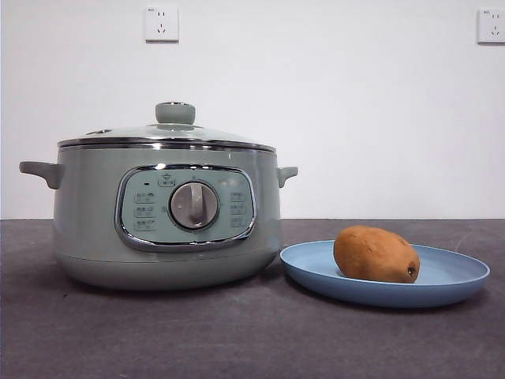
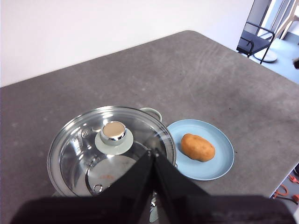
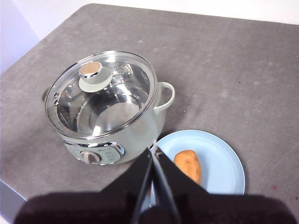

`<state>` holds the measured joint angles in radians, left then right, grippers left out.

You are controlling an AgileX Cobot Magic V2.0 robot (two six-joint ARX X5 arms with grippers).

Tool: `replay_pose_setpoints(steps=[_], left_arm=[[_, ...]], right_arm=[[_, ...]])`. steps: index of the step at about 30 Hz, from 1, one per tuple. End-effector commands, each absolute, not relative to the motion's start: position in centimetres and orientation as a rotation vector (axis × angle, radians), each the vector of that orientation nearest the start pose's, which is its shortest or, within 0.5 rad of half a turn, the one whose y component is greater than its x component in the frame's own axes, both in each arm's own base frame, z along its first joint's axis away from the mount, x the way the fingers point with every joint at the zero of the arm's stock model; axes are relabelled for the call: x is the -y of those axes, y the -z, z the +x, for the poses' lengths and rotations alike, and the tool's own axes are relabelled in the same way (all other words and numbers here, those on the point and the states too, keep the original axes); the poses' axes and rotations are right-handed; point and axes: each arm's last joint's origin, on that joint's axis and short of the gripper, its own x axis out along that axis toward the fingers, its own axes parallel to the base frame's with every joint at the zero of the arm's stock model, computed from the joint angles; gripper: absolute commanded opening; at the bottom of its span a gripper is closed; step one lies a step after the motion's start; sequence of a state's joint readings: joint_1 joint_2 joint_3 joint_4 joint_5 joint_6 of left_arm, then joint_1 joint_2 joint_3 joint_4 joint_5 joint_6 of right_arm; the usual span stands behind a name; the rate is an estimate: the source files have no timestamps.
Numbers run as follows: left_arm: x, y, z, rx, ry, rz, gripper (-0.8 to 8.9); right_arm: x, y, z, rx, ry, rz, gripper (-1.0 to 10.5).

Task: Take the potato out from the steamer,put the potato on the plate,close the lid

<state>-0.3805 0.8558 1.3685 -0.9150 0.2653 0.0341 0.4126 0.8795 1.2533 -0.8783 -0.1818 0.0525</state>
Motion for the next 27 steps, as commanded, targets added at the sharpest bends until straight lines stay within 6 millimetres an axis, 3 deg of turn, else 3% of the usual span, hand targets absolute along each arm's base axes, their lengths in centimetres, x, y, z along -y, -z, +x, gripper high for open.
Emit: replay_pose_setpoints(steps=[1, 9, 17, 21, 27], left_arm=[[5.4, -43.4, 11.4, -0.418, 0.644, 0.069, -0.03], [6.1, -42.8, 13.2, -0.476, 0.643, 0.072, -0.03], [5.2, -42.8, 11.9, -0.339, 0.624, 0.065, -0.03], [4.8, -39.5, 11.3, -0.226, 0.653, 0.026, -0.03], [3.8, -30.8, 10.3, -0.169, 0.583, -0.027, -0.03]], right_arm=[[-6.2, -40.7, 12.7, -0.513, -0.569, -0.013, 0.0], [-6.2, -40.7, 12.7, -0.513, -0.569, -0.013, 0.0], [-6.2, -40.7, 12.7, -0.514, -0.569, -0.013, 0.0], [-6.2, -40.7, 12.7, -0.513, -0.569, -0.013, 0.0], [-6.2, -40.7, 12.7, -0.513, -0.569, -0.013, 0.0]])
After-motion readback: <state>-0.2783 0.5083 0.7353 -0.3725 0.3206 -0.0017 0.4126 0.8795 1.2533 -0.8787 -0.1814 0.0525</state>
